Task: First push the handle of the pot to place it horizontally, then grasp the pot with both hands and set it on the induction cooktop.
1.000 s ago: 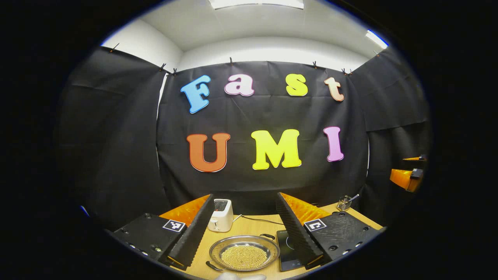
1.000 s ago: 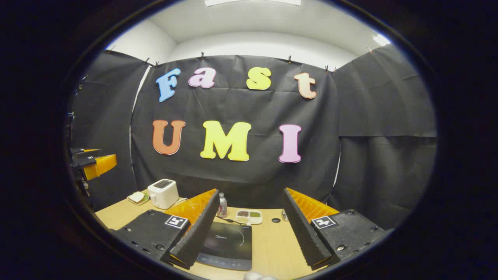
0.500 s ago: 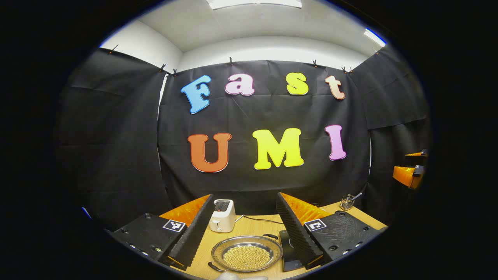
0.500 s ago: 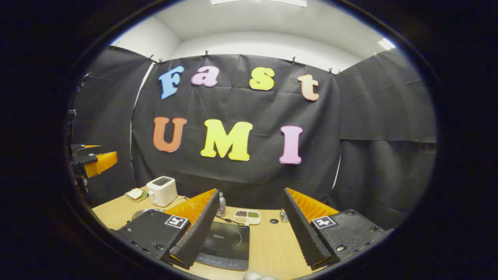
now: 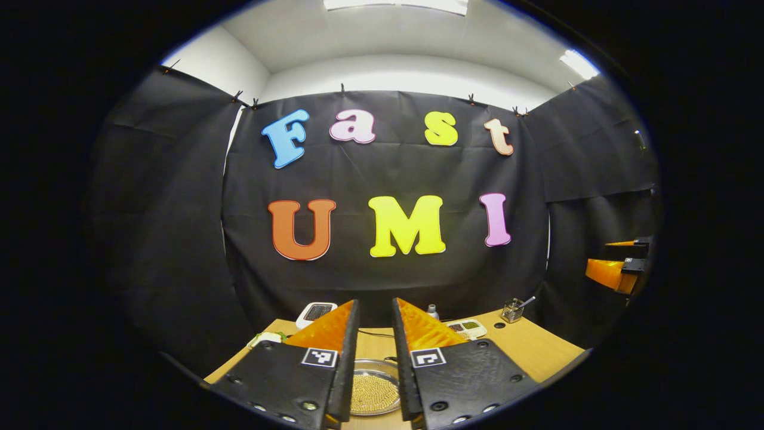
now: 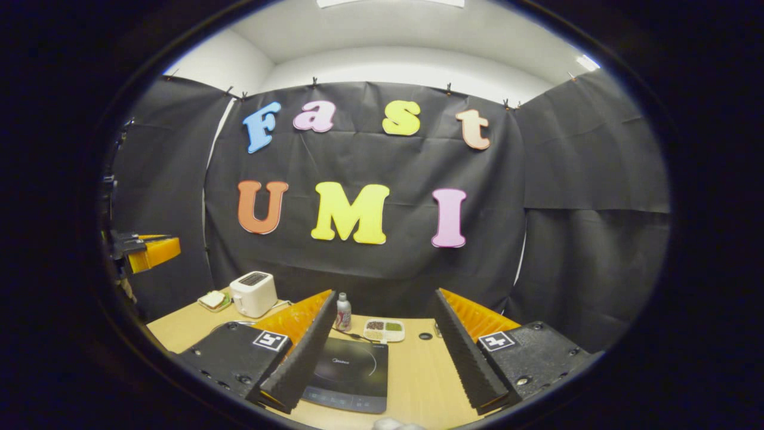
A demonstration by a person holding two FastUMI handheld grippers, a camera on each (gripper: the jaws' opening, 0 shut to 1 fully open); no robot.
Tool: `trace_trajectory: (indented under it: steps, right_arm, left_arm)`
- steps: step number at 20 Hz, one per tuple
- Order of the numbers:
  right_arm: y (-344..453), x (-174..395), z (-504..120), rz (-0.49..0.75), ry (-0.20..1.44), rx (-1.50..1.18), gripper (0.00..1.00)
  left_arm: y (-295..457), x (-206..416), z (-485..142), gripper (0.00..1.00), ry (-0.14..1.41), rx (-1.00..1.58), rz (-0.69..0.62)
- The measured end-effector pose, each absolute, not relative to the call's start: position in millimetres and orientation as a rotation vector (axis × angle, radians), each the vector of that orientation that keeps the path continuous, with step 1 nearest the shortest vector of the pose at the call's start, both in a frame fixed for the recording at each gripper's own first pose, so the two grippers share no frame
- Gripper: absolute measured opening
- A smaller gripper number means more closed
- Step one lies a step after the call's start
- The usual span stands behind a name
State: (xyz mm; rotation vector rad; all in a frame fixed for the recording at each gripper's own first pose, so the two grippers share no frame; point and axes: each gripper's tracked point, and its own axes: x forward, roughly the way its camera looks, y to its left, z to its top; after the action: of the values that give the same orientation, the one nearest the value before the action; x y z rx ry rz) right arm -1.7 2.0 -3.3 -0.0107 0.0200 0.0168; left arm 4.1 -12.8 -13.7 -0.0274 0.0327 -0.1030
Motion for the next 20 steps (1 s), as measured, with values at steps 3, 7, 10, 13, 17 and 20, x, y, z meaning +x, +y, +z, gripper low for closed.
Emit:
trace_trajectory:
  steps: [3,7,10,13,17,20]
  right_arm:
    - [3,-4,-8,0.021,0.032,-0.013,1.0]
    - [0,-6,-16,0.011,0.056,-0.015,1.0]
    - [-3,-10,-23,-0.002,0.077,-0.018,0.99]
    - [-4,-14,-33,-0.013,0.102,-0.01,1.0]
    - [-8,-22,-48,-0.033,0.145,-0.008,1.0]
    - [-8,-26,-61,-0.038,0.181,-0.004,1.0]
  left_arm:
    - [-19,3,-32,0.0,0.092,-0.08,-0.148]
    - [-15,9,-63,0.0,0.163,-0.117,-0.161]
    - [-20,6,-115,0.0,0.27,-0.092,-0.179]
    - [-15,-3,-174,0.0,0.395,-0.069,-0.172]
    - [-12,-21,-234,0.0,0.523,-0.058,-0.163]
    - [-7,-34,-277,0.0,0.618,-0.048,-0.153]
